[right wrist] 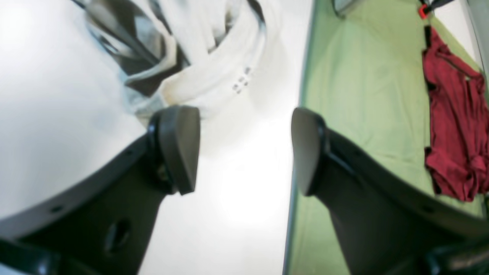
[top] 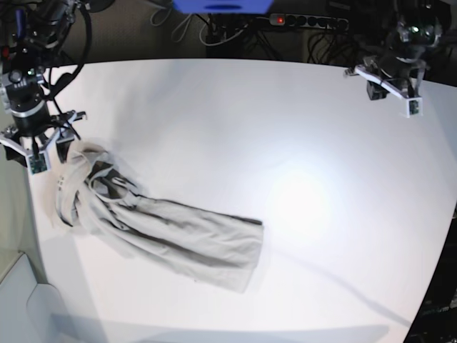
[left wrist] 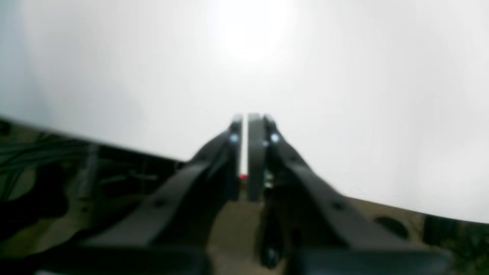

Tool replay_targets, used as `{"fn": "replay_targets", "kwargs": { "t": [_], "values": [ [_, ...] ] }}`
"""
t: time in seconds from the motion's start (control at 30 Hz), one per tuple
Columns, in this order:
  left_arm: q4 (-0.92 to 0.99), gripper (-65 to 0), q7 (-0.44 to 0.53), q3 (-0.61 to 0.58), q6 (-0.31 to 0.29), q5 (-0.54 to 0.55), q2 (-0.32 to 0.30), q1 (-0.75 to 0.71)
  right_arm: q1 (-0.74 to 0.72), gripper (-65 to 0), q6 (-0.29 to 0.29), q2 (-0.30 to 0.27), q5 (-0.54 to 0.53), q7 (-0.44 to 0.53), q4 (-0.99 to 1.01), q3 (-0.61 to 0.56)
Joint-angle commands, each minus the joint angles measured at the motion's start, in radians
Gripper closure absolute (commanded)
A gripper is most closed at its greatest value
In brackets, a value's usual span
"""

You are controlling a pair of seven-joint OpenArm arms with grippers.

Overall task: Layout the t-shirt on the table in an organized manner, then fold the t-shirt properly
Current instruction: 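Move the left gripper to the t-shirt's free end and grasp it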

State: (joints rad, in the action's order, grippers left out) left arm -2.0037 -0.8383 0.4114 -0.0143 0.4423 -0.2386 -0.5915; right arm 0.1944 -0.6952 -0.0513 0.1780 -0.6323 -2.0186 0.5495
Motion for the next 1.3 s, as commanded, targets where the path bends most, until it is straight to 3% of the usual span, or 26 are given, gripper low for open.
{"fn": "replay_targets", "kwargs": {
  "t": [0.0, 0.13, 0.2, 0.27, 0.37, 0.5, 0.73, 0.93, 1.0, 1.1, 1.27],
  "values": [
    [-0.018, -14.3, -0.013, 0.005, 0.001, 0.033, -0.011, 0.044, -0.002, -37.8, -0.003, -0.011, -0.011, 0.022, -0.018, 0.002],
    [-0.018, -39.1, -0.102, 0.004, 0.001, 0.114, -0.032, 0.172, 0.030, -37.8, -0.003, -0.009, -0.011, 0.022, -0.020, 0.002],
    [-0.016, -47.7, -0.117, -0.016, 0.001, 0.148, -0.034, 0.258, 0.038, -37.8, -0.003, -0.006, -0.011, 0.022, -0.018, 0.002],
    [-0.009, -52.2, -0.129, -0.064, 0.001, 0.157, -0.031, 0.362, 0.046, -37.8, -0.003, -0.003, -0.011, 0.022, -0.018, 0.002],
    [0.022, -52.8, -0.129, -0.194, 0.004, 0.106, -0.021, 0.520, 0.052, -37.8, -0.003, 0.017, -0.011, 0.022, -0.020, 0.002],
    [0.202, -52.8, -0.088, -0.360, 0.010, -0.012, 0.075, 0.698, 0.052, -37.8, -0.003, 0.021, -0.011, 0.021, -0.020, 0.002],
    [0.610, -52.8, 0.199, -0.567, 0.012, -0.280, 0.232, 0.853, 0.053, -37.8, -0.003, 0.018, -0.008, 0.021, -0.020, 0.005],
    [0.975, -52.8, 0.420, -0.602, 0.017, -0.497, 0.318, 0.994, 0.078, -37.8, -0.003, 0.020, -0.008, 0.021, -0.020, 0.019],
    [1.047, -52.8, 0.460, -0.602, 0.043, -0.538, 0.324, 1.039, 0.080, -37.8, -0.003, 0.020, -0.008, 0.021, -0.020, 0.019],
    [1.113, -52.8, 0.486, -0.602, 0.076, -0.543, 0.324, 1.100, 0.080, -37.8, -0.003, 0.020, -0.008, 0.021, -0.020, 0.019],
    [1.141, -52.8, 0.485, -0.601, 0.076, -0.541, 0.325, 1.122, 0.080, -37.8, -0.003, 0.017, -0.008, 0.021, -0.020, 0.047]
  ]
}}
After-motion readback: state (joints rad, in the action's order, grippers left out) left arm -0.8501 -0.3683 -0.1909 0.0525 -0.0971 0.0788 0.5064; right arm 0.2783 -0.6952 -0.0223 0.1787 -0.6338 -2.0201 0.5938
